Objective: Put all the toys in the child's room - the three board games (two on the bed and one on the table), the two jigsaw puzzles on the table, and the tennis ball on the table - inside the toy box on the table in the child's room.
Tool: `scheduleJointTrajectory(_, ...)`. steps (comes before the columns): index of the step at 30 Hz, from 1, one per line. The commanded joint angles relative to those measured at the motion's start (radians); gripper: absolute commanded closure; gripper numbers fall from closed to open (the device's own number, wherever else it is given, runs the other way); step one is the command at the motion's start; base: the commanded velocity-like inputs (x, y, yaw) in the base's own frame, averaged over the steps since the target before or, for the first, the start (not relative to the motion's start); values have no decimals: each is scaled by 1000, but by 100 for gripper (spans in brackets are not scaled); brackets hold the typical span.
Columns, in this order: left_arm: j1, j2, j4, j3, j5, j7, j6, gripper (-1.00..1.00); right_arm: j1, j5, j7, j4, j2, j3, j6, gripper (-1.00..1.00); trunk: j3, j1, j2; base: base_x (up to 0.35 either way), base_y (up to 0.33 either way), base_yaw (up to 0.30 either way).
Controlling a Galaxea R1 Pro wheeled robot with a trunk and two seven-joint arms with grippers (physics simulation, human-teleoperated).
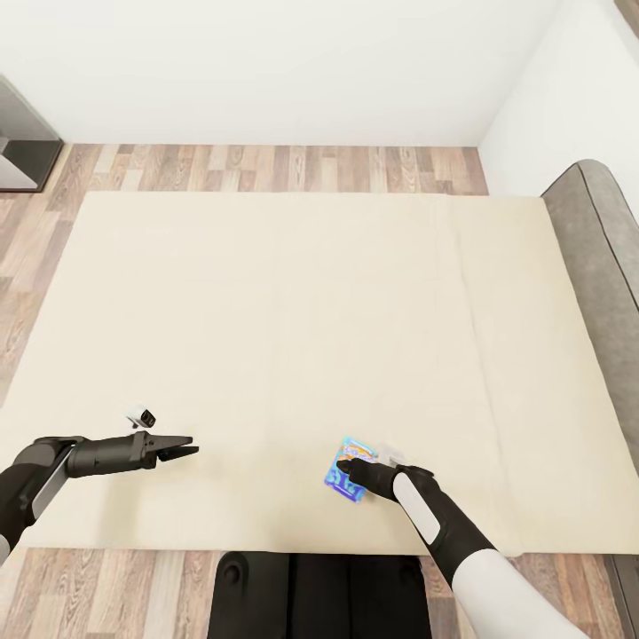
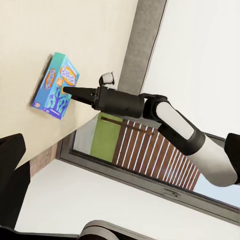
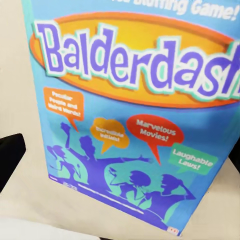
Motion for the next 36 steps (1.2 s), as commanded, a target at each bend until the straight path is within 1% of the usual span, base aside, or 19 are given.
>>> scheduleJointTrajectory(1,-1,1,0,-5,4,-3,11,-100,0,-6,-5,-1,0,1,3,-100,-1,1,-2,0,36,0)
scheduleJointTrajectory(14,-1,1,0,-5,4,-3,11,-100,0,-6,-5,-1,0,1,4,-100,-1,1,-2,0,41,0)
scheduleJointTrajectory(36,-1,1,0,-5,4,-3,11,-100,0,-6,-5,-1,0,1,5,-100,-1,1,-2,0,71,0)
